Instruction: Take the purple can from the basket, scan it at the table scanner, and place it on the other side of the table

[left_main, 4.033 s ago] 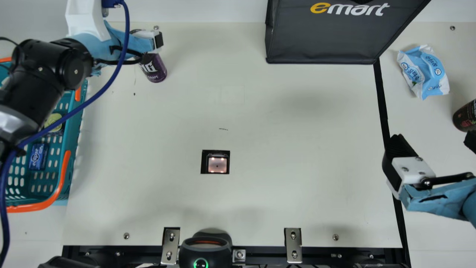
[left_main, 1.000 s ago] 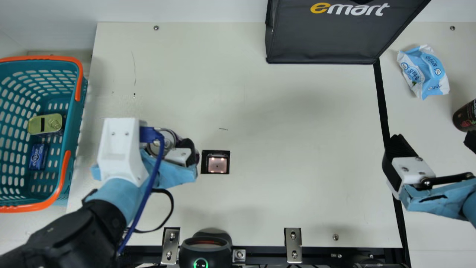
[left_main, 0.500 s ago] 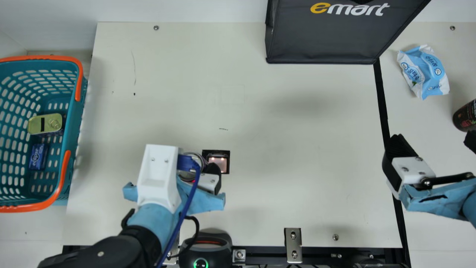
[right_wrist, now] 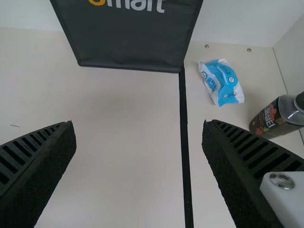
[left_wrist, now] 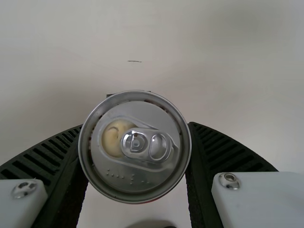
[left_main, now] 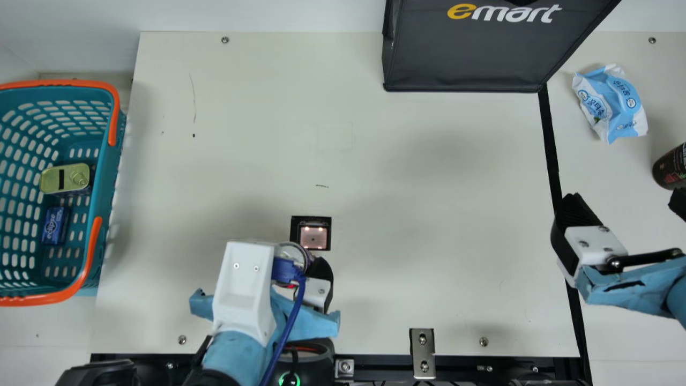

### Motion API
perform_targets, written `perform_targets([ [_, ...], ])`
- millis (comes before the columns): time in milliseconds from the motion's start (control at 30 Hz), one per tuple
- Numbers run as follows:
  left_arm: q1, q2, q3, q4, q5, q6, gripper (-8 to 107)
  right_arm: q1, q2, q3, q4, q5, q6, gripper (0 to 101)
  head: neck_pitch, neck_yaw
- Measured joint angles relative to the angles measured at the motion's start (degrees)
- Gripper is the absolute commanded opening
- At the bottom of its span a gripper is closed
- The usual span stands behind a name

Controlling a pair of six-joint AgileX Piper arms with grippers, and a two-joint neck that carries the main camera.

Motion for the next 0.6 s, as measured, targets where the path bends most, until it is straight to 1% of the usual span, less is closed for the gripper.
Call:
perform_targets([
  [233,-3.9,-0.5,-1.3,1.3,4.4,-1.3,-8,0.0,0.0,0.0,0.0,0.0,0.0,95,0.0,0.0],
  [600,-4.3,-0.9,0.7,2.4,4.6,-2.4,-8,0.0,0.0,0.0,0.0,0.0,0.0,95,0.0,-0.1],
])
